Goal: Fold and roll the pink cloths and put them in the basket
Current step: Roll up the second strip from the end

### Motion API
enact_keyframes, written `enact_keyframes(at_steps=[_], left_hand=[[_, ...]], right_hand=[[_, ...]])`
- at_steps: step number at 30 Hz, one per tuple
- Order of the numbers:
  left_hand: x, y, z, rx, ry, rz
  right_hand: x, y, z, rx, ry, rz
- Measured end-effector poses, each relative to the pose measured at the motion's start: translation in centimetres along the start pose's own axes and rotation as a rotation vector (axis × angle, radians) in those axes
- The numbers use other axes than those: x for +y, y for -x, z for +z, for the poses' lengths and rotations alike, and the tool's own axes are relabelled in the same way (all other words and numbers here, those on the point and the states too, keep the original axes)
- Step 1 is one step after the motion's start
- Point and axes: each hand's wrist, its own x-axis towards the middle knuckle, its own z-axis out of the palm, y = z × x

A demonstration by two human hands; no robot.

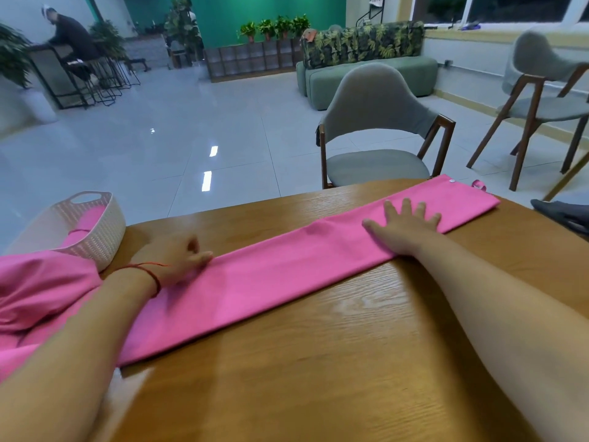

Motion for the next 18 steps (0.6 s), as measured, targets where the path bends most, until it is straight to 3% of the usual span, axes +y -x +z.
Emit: enact_keyframes(at_steps=[5, 8, 12, 18], left_hand=[[9.4, -0.5, 1.0, 0.117, 0.185, 0.578], [14.2, -2.1, 1.9, 0.052, 0.085, 0.814], [14.7, -3.8, 3.7, -0.171, -0.005, 0.780], [10.0, -4.6, 3.7, -0.229, 0.049, 0.644]], right_hand=[[-0.7, -2.6, -0.1, 0.005, 0.028, -0.082], [-1.0, -4.2, 0.1, 0.005, 0.023, -0.103], [-0.8, -6.3, 0.0, 0.019, 0.034, -0.128], [-1.5, -9.6, -0.2, 0.027, 0.039, -0.212]])
